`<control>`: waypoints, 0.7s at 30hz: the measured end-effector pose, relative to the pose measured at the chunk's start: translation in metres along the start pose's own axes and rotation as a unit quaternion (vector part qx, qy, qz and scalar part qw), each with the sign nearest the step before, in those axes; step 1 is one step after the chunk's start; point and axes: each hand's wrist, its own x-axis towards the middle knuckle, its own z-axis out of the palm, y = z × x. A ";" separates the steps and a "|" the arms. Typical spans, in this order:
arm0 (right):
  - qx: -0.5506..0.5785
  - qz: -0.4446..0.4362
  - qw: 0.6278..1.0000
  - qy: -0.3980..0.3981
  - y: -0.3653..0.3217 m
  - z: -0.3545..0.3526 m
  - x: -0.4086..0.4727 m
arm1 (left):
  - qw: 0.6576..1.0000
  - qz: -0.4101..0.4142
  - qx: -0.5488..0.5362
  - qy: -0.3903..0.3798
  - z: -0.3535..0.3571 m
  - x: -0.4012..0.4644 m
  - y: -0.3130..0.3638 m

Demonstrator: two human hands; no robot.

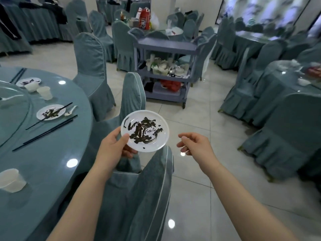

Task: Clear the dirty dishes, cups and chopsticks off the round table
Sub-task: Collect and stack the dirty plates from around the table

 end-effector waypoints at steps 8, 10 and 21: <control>0.013 -0.003 1.000 0.006 -0.003 -0.083 0.054 | 0.999 0.010 -0.021 0.032 0.077 0.035 0.018; 0.006 -0.015 1.000 -0.008 -0.007 -0.110 0.074 | 0.998 0.009 -0.033 0.049 0.107 0.050 0.022; -0.016 -0.046 0.998 -0.042 -0.024 -0.208 0.190 | 0.992 0.030 -0.059 0.104 0.220 0.132 0.032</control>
